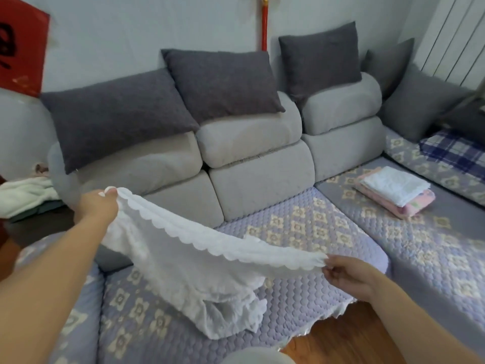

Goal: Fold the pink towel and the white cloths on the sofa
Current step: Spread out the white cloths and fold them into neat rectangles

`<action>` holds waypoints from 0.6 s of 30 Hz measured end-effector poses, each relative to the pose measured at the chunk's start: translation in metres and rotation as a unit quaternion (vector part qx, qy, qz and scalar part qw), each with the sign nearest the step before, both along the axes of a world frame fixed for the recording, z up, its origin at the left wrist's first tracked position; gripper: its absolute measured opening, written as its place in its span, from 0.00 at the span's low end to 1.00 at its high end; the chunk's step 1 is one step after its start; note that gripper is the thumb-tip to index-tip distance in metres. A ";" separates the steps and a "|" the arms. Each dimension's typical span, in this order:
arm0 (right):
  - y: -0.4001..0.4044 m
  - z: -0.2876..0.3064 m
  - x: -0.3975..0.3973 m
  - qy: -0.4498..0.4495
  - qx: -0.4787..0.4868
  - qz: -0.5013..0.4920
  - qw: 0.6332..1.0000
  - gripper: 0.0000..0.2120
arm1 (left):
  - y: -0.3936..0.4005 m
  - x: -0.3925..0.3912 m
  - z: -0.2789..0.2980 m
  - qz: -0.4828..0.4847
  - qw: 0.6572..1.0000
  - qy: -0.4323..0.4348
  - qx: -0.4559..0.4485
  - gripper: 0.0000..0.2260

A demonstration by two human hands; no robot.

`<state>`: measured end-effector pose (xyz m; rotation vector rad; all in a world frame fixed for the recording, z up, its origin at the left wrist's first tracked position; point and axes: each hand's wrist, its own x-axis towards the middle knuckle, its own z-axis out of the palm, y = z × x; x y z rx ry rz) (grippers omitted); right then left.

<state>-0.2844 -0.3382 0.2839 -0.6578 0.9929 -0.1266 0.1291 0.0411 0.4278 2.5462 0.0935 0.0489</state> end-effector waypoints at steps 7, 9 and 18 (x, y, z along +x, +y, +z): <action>0.015 -0.041 0.017 0.356 -0.279 0.091 0.887 0.06 | 0.012 -0.008 -0.018 -0.133 0.981 -0.102 0.099 0.21; 0.007 -0.046 0.013 0.407 -0.311 0.020 0.858 0.09 | 0.026 -0.013 -0.030 -0.213 0.938 -0.187 0.200 0.20; -0.012 -0.056 -0.021 0.366 -0.108 -0.218 0.898 0.06 | 0.078 -0.058 -0.100 -0.352 0.872 -0.215 0.263 0.23</action>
